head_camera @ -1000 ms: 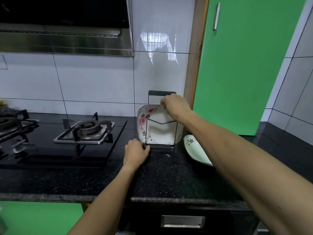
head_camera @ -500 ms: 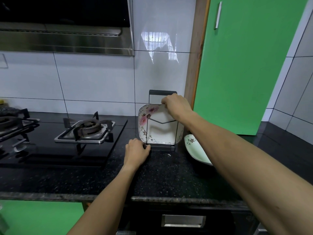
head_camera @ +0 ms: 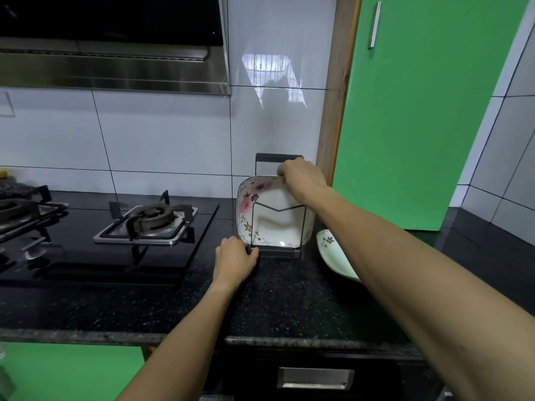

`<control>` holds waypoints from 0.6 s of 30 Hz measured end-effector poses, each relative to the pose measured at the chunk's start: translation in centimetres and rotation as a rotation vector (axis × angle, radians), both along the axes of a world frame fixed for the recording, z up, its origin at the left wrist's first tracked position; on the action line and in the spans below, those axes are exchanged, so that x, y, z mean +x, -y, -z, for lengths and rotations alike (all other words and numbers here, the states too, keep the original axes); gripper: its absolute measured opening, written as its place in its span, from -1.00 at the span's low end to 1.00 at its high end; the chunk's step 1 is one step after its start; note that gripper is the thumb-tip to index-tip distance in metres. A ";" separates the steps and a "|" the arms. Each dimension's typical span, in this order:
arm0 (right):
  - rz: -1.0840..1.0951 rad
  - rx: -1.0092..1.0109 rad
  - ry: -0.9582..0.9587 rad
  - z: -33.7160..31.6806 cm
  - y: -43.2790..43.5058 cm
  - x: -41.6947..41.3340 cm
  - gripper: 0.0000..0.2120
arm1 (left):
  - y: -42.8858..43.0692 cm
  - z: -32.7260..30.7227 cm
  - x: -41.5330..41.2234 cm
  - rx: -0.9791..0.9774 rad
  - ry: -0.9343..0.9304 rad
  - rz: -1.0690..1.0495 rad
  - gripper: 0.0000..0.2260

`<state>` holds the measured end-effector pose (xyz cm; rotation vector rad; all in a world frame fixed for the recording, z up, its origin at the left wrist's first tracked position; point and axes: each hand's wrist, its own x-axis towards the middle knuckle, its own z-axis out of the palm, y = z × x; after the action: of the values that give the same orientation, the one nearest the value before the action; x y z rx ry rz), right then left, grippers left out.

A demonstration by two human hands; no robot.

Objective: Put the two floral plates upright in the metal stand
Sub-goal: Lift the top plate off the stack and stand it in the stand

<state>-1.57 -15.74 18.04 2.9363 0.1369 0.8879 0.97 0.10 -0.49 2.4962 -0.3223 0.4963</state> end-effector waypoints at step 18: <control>0.055 0.083 -0.014 1.0 0.7 2.0 -0.71 | 0.1 -0.3 -0.6 -0.101 -0.031 -0.028 -0.50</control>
<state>0.39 -16.43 17.04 3.0068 0.0205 0.8872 0.36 0.04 -0.21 2.4112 -0.2440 0.4728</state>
